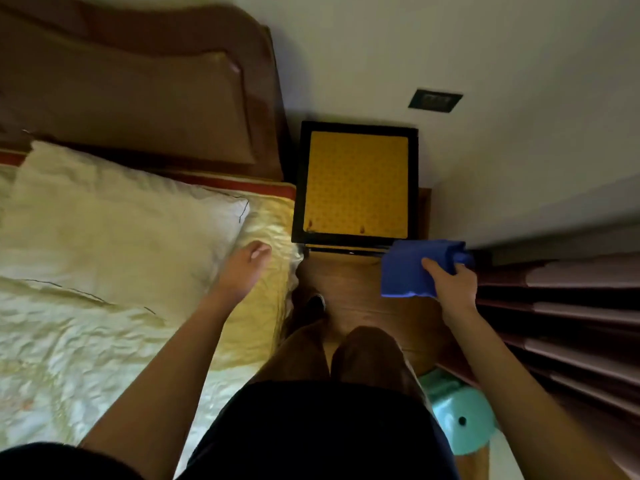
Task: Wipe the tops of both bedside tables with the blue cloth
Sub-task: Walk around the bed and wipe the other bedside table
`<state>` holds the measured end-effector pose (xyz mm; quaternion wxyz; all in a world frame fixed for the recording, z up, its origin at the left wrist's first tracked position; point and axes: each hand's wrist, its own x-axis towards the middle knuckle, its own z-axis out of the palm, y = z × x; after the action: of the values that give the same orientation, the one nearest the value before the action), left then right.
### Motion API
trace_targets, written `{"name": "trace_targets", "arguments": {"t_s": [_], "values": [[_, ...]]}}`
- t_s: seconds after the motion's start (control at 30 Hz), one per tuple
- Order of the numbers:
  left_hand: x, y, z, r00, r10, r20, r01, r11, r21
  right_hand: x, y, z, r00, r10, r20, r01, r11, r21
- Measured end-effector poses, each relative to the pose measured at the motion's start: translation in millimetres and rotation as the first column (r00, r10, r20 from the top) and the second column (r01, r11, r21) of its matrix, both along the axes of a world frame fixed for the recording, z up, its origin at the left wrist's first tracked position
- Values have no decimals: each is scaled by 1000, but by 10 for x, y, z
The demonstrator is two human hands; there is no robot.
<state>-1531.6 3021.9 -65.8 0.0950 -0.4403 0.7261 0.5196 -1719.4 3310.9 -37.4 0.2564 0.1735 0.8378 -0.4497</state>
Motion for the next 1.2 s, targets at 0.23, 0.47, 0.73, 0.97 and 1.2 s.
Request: {"name": "trace_targets", "arguments": {"t_s": [0.23, 0.47, 0.73, 0.97, 1.2], "values": [[-1023, -532, -725, 1000, -19, -19, 17, 998, -64, -718, -919, -448, 999, 9, -34, -17, 964, -264], [-1485, -420, -1947, 994, 99, 36, -96, 992, -79, -892, -1052, -1779, 996, -1, 84, 21, 972, -236], [-1447, -332, -2295, 985, 134, 105, -124, 988, -96, -784, -641, -1980, 989, 127, -75, -114, 980, 165], [-1579, -338, -2551, 985, 171, -10, -170, 975, -141, -836, -1086, -2483, 378, 911, -163, -623, 381, 683], [-1590, -284, -2701, 979, 194, -65, -204, 949, -239, -1479, -1430, -2894, 393, 884, -253, -487, 433, 759]]}}
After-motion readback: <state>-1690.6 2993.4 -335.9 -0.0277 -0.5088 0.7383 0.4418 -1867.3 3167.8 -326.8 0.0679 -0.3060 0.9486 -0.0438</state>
